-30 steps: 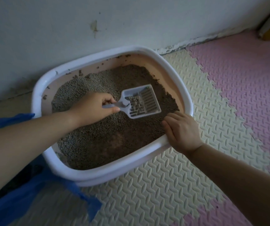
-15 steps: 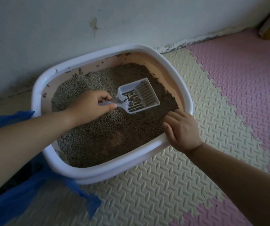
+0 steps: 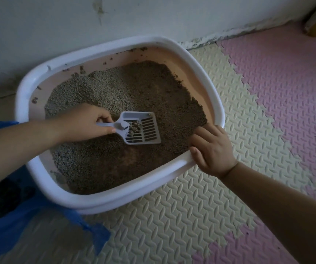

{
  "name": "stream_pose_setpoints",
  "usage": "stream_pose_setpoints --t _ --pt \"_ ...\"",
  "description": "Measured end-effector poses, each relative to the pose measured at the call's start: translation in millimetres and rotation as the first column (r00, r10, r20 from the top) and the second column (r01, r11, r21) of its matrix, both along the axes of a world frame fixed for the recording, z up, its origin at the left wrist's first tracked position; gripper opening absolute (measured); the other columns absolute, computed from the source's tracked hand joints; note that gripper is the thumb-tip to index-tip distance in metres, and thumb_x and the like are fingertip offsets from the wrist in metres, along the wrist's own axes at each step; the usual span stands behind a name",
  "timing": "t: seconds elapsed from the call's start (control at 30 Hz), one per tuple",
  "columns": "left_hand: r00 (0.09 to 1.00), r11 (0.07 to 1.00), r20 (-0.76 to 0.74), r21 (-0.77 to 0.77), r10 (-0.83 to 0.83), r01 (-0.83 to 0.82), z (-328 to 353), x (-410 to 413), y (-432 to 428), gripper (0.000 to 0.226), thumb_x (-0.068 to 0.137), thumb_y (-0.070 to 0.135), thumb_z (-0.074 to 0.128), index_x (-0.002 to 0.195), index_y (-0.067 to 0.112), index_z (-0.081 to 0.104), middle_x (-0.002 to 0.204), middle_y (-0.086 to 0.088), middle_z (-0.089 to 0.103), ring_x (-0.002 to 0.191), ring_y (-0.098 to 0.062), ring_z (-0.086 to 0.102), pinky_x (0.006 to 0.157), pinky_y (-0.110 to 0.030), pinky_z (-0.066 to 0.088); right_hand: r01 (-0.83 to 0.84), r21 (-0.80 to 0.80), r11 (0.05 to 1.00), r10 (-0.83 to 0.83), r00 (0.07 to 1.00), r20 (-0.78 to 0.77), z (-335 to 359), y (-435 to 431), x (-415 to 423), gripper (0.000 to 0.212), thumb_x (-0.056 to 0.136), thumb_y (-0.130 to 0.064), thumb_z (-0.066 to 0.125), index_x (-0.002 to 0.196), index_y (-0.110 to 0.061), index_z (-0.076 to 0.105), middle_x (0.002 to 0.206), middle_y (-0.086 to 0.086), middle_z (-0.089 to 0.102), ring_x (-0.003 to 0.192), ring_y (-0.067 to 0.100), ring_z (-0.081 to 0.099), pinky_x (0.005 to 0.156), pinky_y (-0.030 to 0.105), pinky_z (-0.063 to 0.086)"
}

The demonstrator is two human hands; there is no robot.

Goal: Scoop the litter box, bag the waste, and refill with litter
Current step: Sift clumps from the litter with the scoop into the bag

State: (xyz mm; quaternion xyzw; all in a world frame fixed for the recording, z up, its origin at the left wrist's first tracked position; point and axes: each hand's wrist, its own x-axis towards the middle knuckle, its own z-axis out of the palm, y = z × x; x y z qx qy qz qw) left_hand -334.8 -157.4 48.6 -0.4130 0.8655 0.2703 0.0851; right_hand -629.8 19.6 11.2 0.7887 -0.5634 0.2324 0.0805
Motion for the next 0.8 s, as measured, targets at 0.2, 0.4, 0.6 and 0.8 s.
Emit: stream_pose_setpoints --t 0.2,0.4,0.6,0.8 --pt "0.999 0.999 0.034 -0.044 -0.003 0.005 -6 4 -18 0.019 0.083 0.052 0.060 0.090 0.035 0.064 0.067 0.004 0.061 0.059 -0.016 0.057 0.055 -0.031 0.039 0.044 -0.068 0.997 -0.042 0.999 0.029 -5 -1 3 0.052 0.098 -0.033 0.022 0.067 -0.010 0.056 0.071 0.005 0.053 0.065 0.025 0.046 0.064 0.034 0.035" --pt "0.998 0.997 0.057 -0.071 -0.027 0.031 -14 -15 -36 0.022 0.085 0.054 0.058 0.092 0.034 0.063 0.071 0.001 0.064 0.062 -0.018 0.060 0.059 -0.036 0.049 0.057 -0.078 0.995 -0.053 0.997 0.050 -7 -1 3 0.055 0.098 -0.034 0.021 0.065 -0.010 0.057 0.070 0.005 0.054 0.064 0.025 0.044 0.063 0.035 0.035" --pt "0.999 0.996 0.047 -0.088 0.024 -0.020 -18 -15 -47 0.023 0.082 0.053 0.061 0.091 0.032 0.063 0.075 0.003 0.062 0.064 -0.017 0.058 0.060 -0.032 0.049 0.055 -0.074 0.996 -0.051 0.997 0.059 -7 -2 3 0.051 0.098 -0.035 0.020 0.068 -0.013 0.054 0.069 0.005 0.054 0.066 0.023 0.043 0.062 0.035 0.034" --pt "0.992 0.985 0.019 -0.122 0.122 -0.119 -15 -13 -59 0.019 0.079 0.049 0.067 0.079 0.030 0.065 0.065 0.003 0.061 0.057 -0.018 0.057 0.055 -0.029 0.045 0.082 -0.080 0.993 -0.079 0.996 0.037 -7 -3 4 0.060 0.099 -0.035 0.018 0.061 -0.009 0.057 0.065 0.006 0.053 0.066 0.022 0.041 0.063 0.033 0.031"
